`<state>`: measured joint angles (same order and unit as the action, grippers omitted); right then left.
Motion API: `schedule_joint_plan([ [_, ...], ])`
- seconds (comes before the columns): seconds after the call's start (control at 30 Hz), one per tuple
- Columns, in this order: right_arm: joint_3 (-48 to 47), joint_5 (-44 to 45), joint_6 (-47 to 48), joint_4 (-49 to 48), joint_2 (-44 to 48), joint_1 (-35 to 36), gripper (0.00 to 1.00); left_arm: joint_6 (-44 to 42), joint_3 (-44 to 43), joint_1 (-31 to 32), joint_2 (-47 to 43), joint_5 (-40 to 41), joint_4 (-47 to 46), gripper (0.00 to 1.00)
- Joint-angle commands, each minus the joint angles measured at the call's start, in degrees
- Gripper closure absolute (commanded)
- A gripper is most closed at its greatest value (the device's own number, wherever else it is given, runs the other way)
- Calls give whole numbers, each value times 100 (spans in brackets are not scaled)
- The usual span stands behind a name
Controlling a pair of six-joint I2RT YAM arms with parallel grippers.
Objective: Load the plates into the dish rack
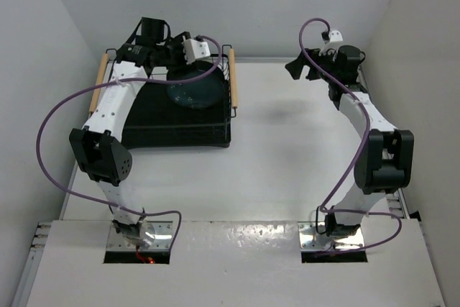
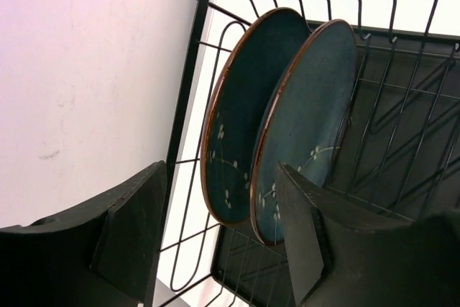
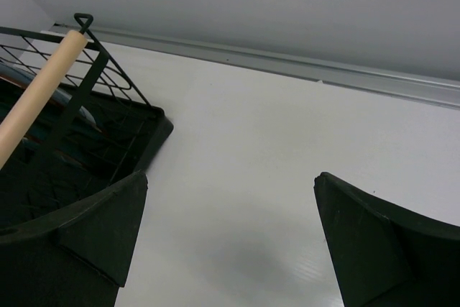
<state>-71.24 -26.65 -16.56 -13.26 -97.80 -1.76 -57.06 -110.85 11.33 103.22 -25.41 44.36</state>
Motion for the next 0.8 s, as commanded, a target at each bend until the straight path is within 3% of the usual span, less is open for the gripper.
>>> schedule_joint_plan([
  [0.0, 128, -129, -23, -371, 331, -26, 1, -148, 72, 36, -250, -166, -15, 33],
  [0.13, 234, -130, -76, -371, 507, -26, 1, -69, -191, 36, -250, -166, -15, 31],
  [0.2, 295, -130, -67, -345, 525, -26, 1, 552, -455, -17, -189, -53, -268, 31],
  [0.37, 269, -42, -339, 6, 578, -88, 1, 3737, -508, -586, -240, 1299, -2383, 30],
  [0.47, 312, 151, -375, 419, 639, -132, 0, 4849, -508, -1148, -310, 2397, -2617, 30],
  [0.6, 365, 721, -217, 1182, 815, -132, 0, 5108, -35, -1677, -679, 3243, -2345, 30],
  [0.77, 401, 1416, -234, 1957, 999, -167, 0, 5012, 1538, -2099, -2056, 3894, -2536, 30],
])
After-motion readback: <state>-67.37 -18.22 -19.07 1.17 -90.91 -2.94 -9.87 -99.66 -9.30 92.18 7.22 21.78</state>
